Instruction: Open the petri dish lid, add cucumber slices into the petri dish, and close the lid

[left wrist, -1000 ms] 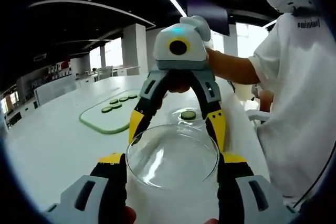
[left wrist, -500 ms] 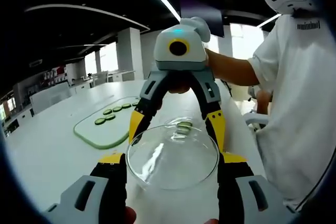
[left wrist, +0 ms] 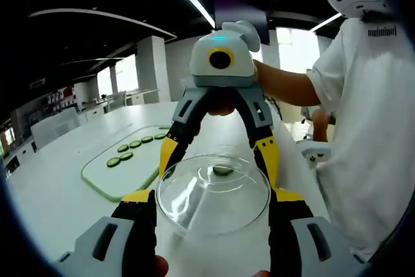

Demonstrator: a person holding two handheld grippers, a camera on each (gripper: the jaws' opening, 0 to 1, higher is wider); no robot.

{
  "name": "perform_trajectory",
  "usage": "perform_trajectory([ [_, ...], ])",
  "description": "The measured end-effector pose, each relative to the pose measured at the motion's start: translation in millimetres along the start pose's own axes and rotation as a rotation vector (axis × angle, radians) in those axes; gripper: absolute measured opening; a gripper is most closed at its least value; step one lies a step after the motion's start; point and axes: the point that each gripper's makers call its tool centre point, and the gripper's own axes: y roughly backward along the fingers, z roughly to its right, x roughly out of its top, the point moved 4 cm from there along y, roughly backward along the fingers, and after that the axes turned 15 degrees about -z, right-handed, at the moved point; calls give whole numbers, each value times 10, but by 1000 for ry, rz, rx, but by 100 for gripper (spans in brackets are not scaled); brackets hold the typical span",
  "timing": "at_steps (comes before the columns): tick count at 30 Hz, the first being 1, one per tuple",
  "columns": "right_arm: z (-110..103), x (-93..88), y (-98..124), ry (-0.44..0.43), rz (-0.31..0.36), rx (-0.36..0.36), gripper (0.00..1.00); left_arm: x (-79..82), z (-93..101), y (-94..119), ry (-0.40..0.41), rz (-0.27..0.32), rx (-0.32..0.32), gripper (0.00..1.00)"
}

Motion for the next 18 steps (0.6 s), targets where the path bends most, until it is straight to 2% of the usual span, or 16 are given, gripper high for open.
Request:
perform_trajectory([
  [18, -36, -288, 235, -60, -19, -50, 69, 198, 70, -292, -44, 12, -65, 70],
])
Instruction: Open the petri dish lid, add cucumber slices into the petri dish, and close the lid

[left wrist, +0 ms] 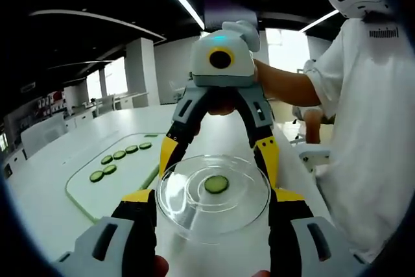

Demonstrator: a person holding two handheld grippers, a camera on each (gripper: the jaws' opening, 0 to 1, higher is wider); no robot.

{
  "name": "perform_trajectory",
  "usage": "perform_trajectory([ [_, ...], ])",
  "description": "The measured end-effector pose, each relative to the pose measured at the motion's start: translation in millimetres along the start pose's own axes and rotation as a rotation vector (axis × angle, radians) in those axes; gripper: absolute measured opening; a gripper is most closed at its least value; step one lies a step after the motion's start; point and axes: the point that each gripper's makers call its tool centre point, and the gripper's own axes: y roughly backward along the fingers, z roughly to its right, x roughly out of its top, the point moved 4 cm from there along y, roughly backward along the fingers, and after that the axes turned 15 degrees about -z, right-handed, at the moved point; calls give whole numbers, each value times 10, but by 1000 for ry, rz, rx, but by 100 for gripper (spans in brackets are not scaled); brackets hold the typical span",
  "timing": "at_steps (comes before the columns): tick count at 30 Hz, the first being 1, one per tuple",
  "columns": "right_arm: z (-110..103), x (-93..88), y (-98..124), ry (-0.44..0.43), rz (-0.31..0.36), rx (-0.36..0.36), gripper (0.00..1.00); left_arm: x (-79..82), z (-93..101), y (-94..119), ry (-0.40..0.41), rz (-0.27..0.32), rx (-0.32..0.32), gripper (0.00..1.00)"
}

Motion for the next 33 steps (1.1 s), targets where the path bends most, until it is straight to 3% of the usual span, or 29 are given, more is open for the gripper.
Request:
perform_trajectory([
  [14, 7, -178, 149, -36, -12, -28, 69, 141, 18, -192, -26, 7, -39, 70],
  [33, 2, -361, 194, -76, -17, -40, 69, 186, 42, -365, -40, -4, -78, 70],
])
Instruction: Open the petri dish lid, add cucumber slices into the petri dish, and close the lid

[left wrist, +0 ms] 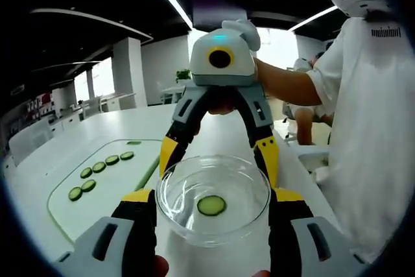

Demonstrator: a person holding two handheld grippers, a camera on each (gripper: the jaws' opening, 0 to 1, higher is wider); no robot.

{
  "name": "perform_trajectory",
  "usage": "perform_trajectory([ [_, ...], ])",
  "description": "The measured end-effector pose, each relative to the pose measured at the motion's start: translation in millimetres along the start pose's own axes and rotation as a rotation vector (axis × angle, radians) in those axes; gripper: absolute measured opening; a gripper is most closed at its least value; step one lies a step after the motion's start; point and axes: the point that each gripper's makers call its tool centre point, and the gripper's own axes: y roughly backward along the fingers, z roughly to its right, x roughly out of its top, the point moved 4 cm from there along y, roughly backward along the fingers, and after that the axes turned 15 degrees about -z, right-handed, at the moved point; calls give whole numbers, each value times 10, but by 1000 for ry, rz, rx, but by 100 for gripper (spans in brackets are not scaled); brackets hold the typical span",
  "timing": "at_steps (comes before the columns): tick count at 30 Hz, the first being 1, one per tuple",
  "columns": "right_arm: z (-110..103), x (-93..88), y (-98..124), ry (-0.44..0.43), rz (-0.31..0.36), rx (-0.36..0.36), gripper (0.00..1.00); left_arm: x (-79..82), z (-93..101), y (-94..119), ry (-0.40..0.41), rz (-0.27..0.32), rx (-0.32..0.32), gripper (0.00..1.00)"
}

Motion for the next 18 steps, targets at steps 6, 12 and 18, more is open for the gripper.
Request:
perform_trajectory([
  [6, 9, -12, -17, -1, -2, -2, 69, -15, -10, -17, -1, -6, 0, 70],
  [12, 17, -37, -48, -7, -4, 4, 69, -38, -19, -34, 1, -14, 1, 70],
  [18, 16, -41, -55, -10, -5, 7, 69, -51, -26, -44, 6, -14, -6, 70],
])
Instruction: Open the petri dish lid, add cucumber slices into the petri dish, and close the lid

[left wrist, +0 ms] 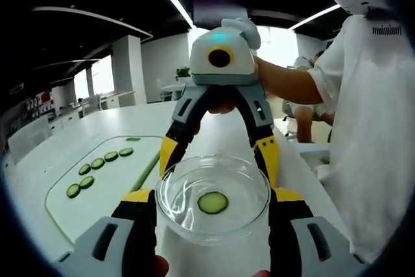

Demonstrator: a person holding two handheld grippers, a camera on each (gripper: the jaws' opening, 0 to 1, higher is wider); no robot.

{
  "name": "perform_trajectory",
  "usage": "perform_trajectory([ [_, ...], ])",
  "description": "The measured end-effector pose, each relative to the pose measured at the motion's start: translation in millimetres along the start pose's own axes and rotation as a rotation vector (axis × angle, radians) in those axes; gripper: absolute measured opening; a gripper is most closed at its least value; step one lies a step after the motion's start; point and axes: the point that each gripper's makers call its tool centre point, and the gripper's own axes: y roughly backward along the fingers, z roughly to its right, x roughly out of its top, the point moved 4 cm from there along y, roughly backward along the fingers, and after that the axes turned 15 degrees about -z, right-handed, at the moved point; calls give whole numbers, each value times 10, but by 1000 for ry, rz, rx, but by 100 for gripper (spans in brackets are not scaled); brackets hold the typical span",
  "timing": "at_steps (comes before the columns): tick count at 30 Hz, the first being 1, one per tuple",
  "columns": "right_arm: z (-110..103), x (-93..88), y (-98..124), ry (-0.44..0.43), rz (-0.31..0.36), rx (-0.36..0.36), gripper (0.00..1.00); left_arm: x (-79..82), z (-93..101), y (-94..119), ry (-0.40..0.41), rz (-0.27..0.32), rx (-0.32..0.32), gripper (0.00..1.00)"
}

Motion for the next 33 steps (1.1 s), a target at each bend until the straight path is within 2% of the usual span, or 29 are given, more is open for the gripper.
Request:
perform_trajectory([
  [33, 11, -129, -132, -27, -10, 23, 69, -139, -17, -141, 20, -31, -23, 70],
])
